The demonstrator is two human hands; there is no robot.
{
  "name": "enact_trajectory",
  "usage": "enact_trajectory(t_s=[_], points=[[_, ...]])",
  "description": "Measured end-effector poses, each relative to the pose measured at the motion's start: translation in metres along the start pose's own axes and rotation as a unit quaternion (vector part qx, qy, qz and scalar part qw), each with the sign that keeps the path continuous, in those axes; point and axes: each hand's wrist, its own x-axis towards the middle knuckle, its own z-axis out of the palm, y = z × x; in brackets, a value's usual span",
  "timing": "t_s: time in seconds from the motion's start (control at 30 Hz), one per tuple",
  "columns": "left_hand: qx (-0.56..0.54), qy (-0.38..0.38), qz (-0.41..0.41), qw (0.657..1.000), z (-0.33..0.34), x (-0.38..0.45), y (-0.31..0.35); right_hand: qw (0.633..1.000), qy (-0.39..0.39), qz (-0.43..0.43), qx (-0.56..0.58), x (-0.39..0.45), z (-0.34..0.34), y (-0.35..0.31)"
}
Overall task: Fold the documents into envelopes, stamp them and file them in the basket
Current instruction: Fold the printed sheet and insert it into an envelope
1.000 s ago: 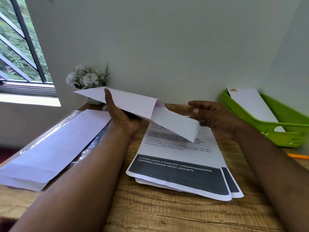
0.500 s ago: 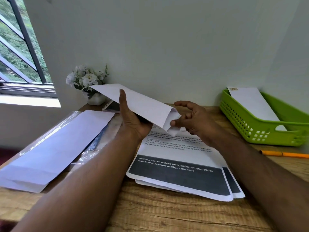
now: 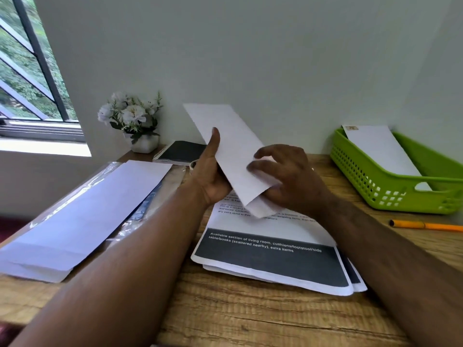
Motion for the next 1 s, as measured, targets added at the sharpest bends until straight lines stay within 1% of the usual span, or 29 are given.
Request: enact_trajectory(t_s=[0.03, 0.1, 0.17, 0.2, 0.23, 0.27, 0.3, 0.33, 0.37, 0.4, 0.5, 0.57, 0.63, 0.7, 0.77, 0.87, 0.93, 1.0], points=[[0.018, 0.004, -0.010, 1.000, 0.000, 0.001, 0.003, 0.999, -0.023, -0.043, -0.002, -0.001, -0.004, -0.001], [0.034, 0.035, -0.018, 0.999, 0.002, 0.000, 0.007, 0.992, -0.088, -0.090, -0.009, 0.001, -0.009, -0.005], [0.070, 0.077, 0.032, 0.994, 0.004, 0.002, 0.004, 0.980, -0.179, -0.087, -0.013, 0.004, -0.010, -0.009], [0.145, 0.114, 0.068, 0.980, 0.006, 0.002, 0.001, 0.969, -0.237, -0.066, -0.011, 0.005, -0.009, -0.009], [0.257, 0.157, 0.108, 0.947, 0.006, 0.001, -0.002, 0.954, -0.297, -0.030, 0.001, 0.004, -0.007, -0.008], [0.393, 0.199, 0.153, 0.885, 0.006, 0.001, -0.005, 0.936, -0.352, 0.019, 0.030, 0.000, -0.005, -0.005], [0.508, 0.225, 0.198, 0.808, 0.008, 0.000, -0.006, 0.912, -0.398, 0.076, 0.072, -0.003, -0.004, -0.002], [0.588, 0.225, 0.231, 0.741, 0.010, -0.002, -0.005, 0.888, -0.424, 0.127, 0.123, -0.007, -0.004, 0.001], [0.636, 0.202, 0.232, 0.708, 0.012, -0.003, -0.002, 0.873, -0.428, 0.163, 0.166, -0.009, -0.004, 0.005], [0.661, 0.169, 0.201, 0.703, 0.013, -0.004, 0.001, 0.866, -0.424, 0.181, 0.193, -0.011, -0.005, 0.007], [0.694, 0.067, 0.030, 0.716, 0.018, -0.011, 0.004, 0.864, -0.395, 0.209, 0.232, -0.012, -0.005, 0.013], [0.686, 0.041, -0.034, 0.726, 0.019, -0.015, 0.003, 0.867, -0.357, 0.239, 0.254, -0.014, -0.003, 0.015], [0.680, 0.028, -0.053, 0.731, 0.020, -0.017, 0.004, 0.874, -0.325, 0.264, 0.246, -0.014, -0.002, 0.016], [0.688, 0.003, -0.076, 0.722, 0.021, -0.019, 0.006, 0.893, -0.316, 0.251, 0.199, -0.013, 0.000, 0.015], [0.712, -0.023, -0.096, 0.695, 0.024, -0.022, 0.006, 0.916, -0.322, 0.200, 0.130, -0.009, 0.001, 0.012], [0.756, -0.031, -0.099, 0.646, 0.028, -0.024, 0.002, 0.938, -0.313, 0.142, 0.051, -0.005, 0.005, 0.012], [0.769, -0.033, -0.097, 0.632, 0.029, -0.024, 0.001, 0.943, -0.298, 0.135, 0.060, -0.006, 0.006, 0.012], [0.776, -0.035, -0.097, 0.623, 0.029, -0.023, 0.001, 0.936, -0.285, 0.156, 0.132, -0.006, 0.006, 0.010]])
